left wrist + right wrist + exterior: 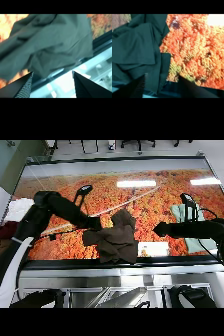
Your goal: Fold the shirts.
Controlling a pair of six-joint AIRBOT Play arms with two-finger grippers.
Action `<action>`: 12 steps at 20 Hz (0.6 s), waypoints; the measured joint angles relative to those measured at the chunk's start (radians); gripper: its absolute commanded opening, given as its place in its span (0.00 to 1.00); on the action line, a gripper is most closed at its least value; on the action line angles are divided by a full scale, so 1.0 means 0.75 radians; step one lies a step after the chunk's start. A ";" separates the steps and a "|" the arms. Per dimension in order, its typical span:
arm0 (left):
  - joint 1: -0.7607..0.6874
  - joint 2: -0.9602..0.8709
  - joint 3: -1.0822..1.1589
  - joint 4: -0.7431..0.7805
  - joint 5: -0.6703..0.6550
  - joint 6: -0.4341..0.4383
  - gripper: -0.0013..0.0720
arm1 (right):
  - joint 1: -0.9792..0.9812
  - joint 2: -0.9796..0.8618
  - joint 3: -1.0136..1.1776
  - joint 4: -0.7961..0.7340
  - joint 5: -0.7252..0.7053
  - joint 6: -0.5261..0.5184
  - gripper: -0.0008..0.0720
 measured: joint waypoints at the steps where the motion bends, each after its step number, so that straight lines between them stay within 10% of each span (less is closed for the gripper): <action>1: 0.040 0.070 -0.088 -0.011 0.019 0.004 0.76 | -0.006 -0.014 -0.013 -0.001 -0.020 -0.015 0.70; 12: -0.250 0.385 -1.139 -0.493 -0.931 0.003 0.76 | 0.096 -0.505 -0.213 0.456 0.115 -0.395 0.70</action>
